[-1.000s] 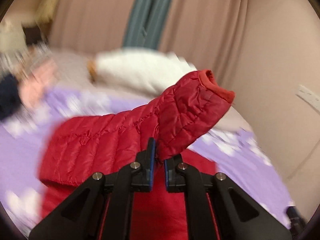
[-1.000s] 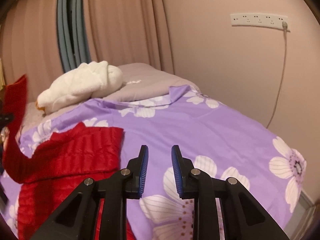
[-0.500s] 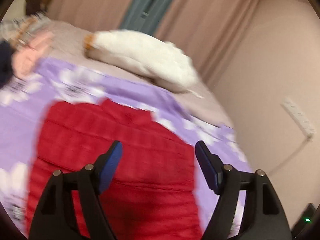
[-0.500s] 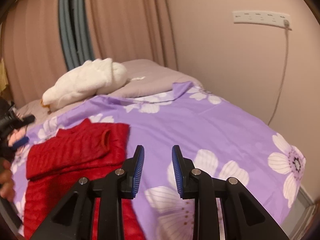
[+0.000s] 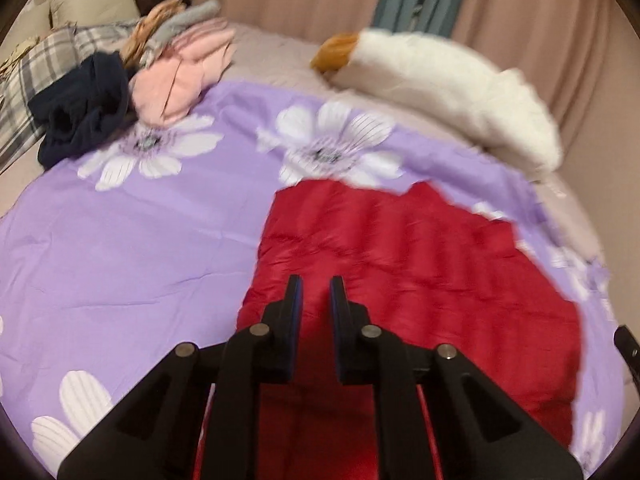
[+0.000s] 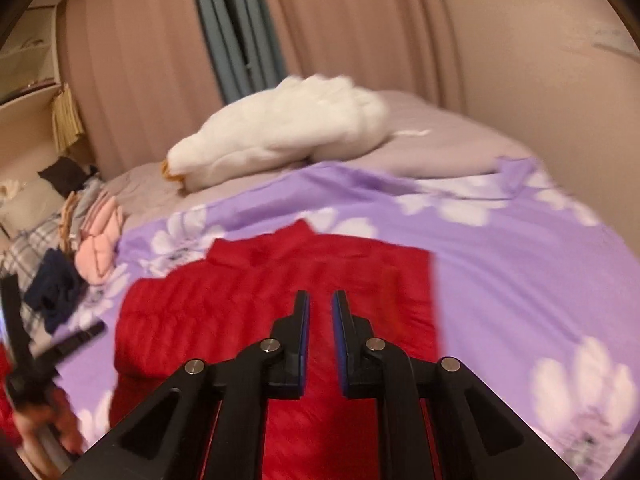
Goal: Fold large clothes
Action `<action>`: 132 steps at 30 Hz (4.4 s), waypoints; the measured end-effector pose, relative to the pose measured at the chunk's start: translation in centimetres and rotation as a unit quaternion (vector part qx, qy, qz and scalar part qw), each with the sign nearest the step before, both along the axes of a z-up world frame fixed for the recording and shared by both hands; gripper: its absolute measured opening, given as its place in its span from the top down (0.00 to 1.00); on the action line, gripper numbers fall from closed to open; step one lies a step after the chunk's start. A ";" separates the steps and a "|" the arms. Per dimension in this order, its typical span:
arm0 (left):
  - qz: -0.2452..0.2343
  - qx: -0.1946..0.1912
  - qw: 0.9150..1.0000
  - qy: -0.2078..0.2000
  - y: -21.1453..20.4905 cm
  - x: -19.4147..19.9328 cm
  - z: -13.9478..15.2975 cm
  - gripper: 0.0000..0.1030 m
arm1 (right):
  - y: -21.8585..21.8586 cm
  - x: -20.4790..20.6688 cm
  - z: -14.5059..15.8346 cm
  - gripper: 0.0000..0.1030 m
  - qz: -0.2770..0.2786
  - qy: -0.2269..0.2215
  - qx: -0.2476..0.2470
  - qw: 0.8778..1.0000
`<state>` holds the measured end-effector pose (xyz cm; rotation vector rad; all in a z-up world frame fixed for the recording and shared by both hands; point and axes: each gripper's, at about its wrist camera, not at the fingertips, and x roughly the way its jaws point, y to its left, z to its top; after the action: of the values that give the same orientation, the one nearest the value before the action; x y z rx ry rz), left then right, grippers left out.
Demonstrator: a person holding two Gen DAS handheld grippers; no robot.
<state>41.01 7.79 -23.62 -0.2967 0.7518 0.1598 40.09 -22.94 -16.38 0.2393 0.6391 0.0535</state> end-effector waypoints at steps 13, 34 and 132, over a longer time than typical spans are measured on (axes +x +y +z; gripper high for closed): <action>-0.026 0.012 1.000 0.000 -0.7 3.0 -6.0 0.83 | 0.2 5.2 -10.9 0.95 -0.005 0.067 -0.013 0.998; -0.105 0.059 0.993 0.003 -7.8 2.7 -5.8 0.82 | 5.5 5.6 -11.1 1.00 0.042 0.068 -0.013 0.997; -0.043 -0.031 0.977 -0.207 -4.2 -18.8 10.7 0.80 | -3.9 -15.6 5.8 0.89 0.036 -0.122 0.107 0.986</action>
<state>22.24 3.61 -12.95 -0.3431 0.3564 -0.0107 24.54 -26.85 -10.55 0.4108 0.3964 0.2188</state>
